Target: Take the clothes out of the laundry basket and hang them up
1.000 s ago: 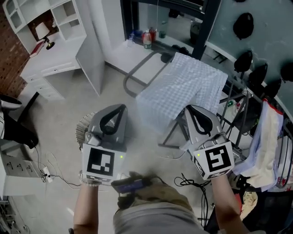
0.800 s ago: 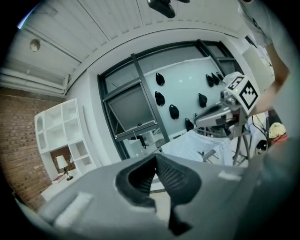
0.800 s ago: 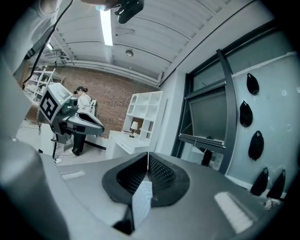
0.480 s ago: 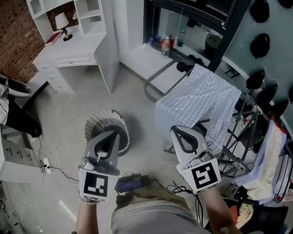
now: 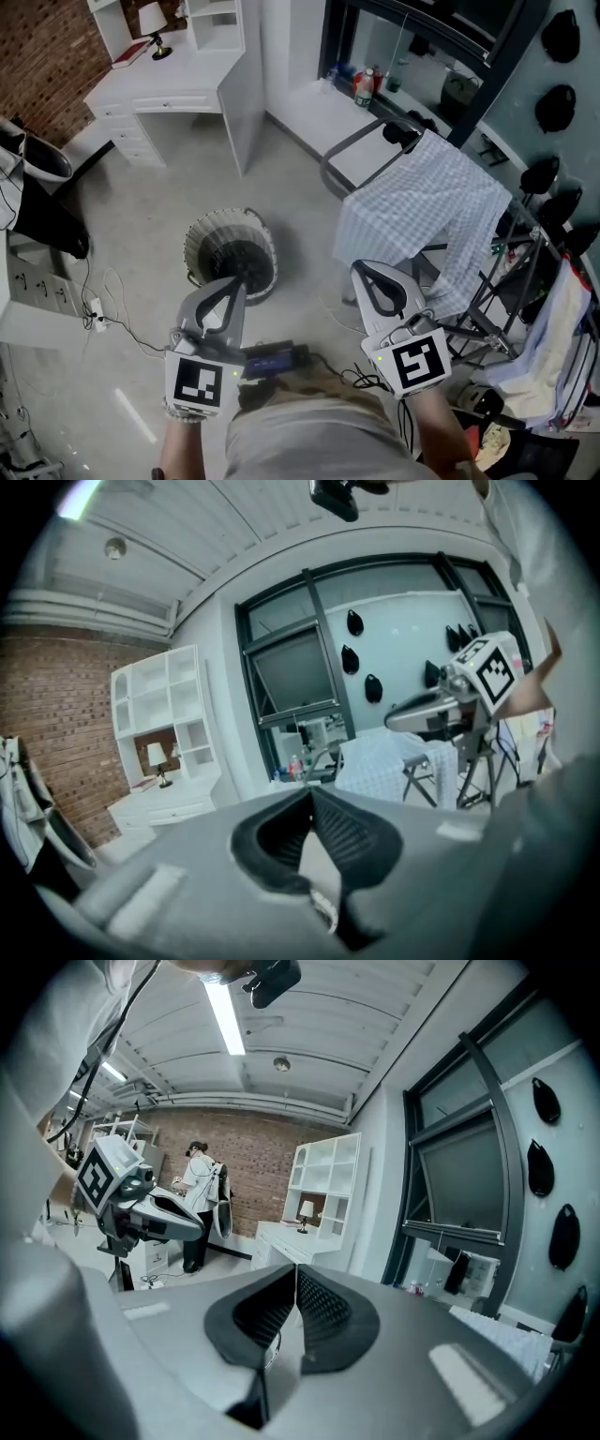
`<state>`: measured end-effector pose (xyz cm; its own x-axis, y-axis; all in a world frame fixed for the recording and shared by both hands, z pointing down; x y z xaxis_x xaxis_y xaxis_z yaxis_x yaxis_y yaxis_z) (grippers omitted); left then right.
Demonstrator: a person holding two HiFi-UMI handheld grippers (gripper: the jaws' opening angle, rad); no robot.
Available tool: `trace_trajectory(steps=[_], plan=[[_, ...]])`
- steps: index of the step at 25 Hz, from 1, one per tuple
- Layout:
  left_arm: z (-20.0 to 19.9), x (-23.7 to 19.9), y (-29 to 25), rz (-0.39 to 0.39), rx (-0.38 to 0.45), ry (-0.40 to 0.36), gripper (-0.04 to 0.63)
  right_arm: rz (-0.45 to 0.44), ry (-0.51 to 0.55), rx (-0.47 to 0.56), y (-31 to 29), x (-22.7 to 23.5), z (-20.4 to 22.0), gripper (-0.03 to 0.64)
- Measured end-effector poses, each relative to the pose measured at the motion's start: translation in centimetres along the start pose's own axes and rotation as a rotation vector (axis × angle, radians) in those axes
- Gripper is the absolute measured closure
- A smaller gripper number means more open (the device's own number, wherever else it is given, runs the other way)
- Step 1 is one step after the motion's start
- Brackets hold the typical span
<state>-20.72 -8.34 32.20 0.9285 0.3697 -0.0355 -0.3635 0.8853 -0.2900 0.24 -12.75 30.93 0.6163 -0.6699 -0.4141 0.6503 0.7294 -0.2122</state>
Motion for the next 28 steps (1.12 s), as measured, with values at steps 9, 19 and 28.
trace_trajectory(steps=[9,19,28], plan=[[0.6,-0.2,0.1,0.003,-0.009,0.016,0.601,-0.009,0.014,0.011,-0.6,-0.5,0.2,0.607],[0.3,0.4,-1.2,0.03,-0.004,0.01,0.601,-0.006,-0.019,-0.019,-0.6,-0.4,0.7,0.607],[0.1,0.2,-1.5,0.021,-0.002,0.018,0.601,-0.011,-0.02,-0.026,-0.8,-0.2,0.9,0.607]])
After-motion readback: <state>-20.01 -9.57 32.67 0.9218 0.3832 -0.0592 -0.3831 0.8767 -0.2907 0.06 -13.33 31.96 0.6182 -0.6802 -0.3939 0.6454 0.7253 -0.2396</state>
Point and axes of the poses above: the fingertips, and each gripper's own axes: y backward along the fingers, x to its right, z out of its underside, the point moved 6 cm from there along y, backward along the fingers, and after that the axes turned 14 degrees about y, right-handed, at the moved point
